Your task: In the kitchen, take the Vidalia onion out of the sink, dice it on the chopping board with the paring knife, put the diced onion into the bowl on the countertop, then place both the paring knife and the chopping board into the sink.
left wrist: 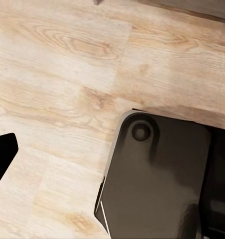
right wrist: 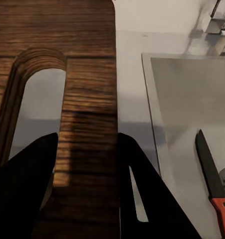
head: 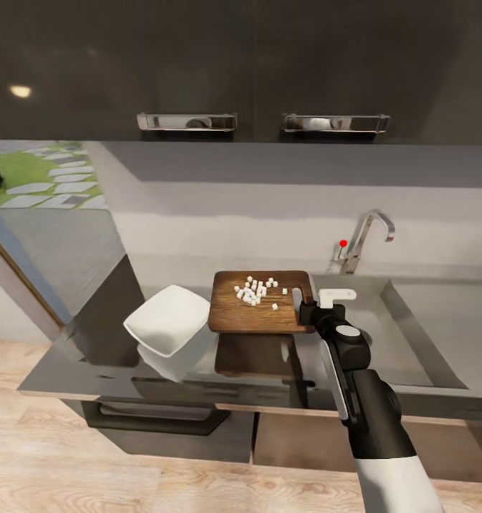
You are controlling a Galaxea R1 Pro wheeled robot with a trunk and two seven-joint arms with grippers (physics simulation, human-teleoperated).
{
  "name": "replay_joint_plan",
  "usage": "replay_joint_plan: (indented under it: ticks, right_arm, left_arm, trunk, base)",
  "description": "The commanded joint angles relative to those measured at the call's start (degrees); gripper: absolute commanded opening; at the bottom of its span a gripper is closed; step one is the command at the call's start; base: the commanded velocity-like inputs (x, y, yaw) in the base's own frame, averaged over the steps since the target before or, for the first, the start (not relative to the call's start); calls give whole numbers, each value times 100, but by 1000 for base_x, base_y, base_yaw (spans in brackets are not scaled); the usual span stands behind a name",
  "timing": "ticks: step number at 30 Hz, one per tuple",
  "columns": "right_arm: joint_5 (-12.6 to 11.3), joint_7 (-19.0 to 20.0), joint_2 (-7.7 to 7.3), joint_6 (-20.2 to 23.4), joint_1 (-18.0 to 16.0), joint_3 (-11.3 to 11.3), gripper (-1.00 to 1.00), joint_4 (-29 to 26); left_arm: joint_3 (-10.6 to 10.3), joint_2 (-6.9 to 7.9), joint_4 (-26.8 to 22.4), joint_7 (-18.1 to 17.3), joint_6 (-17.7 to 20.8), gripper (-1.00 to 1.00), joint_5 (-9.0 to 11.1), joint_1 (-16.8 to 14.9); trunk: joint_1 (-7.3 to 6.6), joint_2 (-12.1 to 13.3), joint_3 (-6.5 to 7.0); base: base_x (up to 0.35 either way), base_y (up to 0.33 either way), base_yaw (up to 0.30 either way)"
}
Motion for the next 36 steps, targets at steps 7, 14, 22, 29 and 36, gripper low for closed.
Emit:
replay_joint_plan:
  ticks: [7,14,22,29,36]
  right_arm:
    - [57,0,1,41,-5,7,-100,-5]
    - [57,0,1,41,-5,7,-100,-5]
    - [57,0,1,41,-5,7,-100,-5]
    - [57,0,1,42,-5,7,-100,-5]
    - [57,0,1,44,-4,7,-100,-5]
  left_arm:
    - [-48,11,-12,56,-13,100,29,-1]
    - [-48,11,-12,56,-13,100,31,-1]
    - [-48,9,-12,56,-13,100,31,-1]
    - [-48,11,-12,57,-13,100,31,-1]
    - [-48,11,-12,56,-13,100,29,-1]
  trunk:
    - [3,-9,56]
    - [3,-9,121]
    - [3,-9,195]
    - [3,-9,260]
    - [3,-9,325]
  base:
    - [0,4,0]
    - [0,22,0]
    - [0,120,0]
    - [0,140,0]
    - [8,160,0]
